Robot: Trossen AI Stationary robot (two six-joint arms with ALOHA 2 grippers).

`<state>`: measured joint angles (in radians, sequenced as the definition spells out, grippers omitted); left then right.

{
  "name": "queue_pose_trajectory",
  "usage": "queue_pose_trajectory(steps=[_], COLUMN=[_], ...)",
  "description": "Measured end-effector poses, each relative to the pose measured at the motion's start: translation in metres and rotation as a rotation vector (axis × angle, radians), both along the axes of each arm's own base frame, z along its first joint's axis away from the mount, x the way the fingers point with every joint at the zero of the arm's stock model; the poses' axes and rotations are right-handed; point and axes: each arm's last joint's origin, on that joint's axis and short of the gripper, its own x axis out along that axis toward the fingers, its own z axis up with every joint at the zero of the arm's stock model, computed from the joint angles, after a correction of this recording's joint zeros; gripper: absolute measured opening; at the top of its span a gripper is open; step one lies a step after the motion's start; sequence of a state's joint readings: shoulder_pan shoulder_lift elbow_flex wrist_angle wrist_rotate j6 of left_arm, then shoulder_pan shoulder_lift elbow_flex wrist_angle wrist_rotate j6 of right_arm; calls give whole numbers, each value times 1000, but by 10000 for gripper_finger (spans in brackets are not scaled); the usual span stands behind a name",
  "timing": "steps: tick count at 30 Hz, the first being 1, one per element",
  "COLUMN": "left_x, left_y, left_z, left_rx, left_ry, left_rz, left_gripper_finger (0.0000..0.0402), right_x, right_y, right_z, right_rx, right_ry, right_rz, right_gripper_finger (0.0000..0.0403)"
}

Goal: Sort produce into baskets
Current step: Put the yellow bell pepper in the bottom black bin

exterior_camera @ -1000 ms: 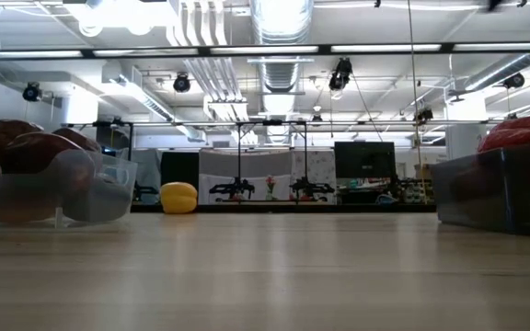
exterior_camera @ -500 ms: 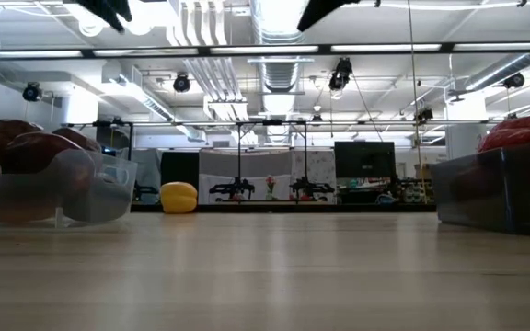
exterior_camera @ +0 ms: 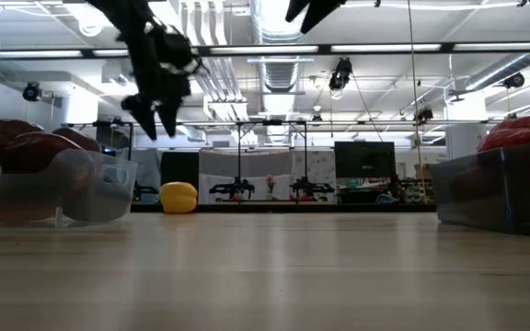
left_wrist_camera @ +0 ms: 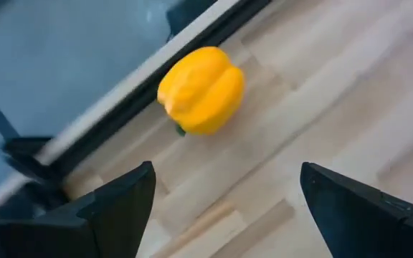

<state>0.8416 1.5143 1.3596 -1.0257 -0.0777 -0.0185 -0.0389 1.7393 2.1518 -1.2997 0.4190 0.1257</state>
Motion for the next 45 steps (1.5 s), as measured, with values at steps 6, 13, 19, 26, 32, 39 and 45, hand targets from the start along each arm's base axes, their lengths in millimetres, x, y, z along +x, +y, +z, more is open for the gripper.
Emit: queue_pose_trajectory(steps=[6, 13, 19, 26, 32, 39, 45], left_x=[14, 22, 38, 90, 150, 164, 126], left_y=[46, 83, 84, 51, 2, -24, -33], left_z=[-48, -89, -103, -102, -93, -60, -25], left_rx=[-105, -188, -247, -239, -286, -307, -235], left_ry=[0, -119, -108, -195, -420, -495, -370], left_rz=[255, 423, 405, 227, -37, -148, -279], left_gripper_finger=[327, 327, 327, 327, 327, 327, 327], right_x=[-9, -18, -22, -23, -23, -20, -13], right_y=[-38, -77, -94, -104, -105, -102, -91], right_z=[-2, -10, -19, -29, -37, -60, -101], right_rx=[-57, 6, 62, 91, 178, 297, 378], right_ry=[107, 157, 182, 209, 206, 239, 298], right_rz=[-1, -9, -17, 14, 56, 43, -12], right_gripper_finger=[400, 400, 400, 400, 400, 400, 400])
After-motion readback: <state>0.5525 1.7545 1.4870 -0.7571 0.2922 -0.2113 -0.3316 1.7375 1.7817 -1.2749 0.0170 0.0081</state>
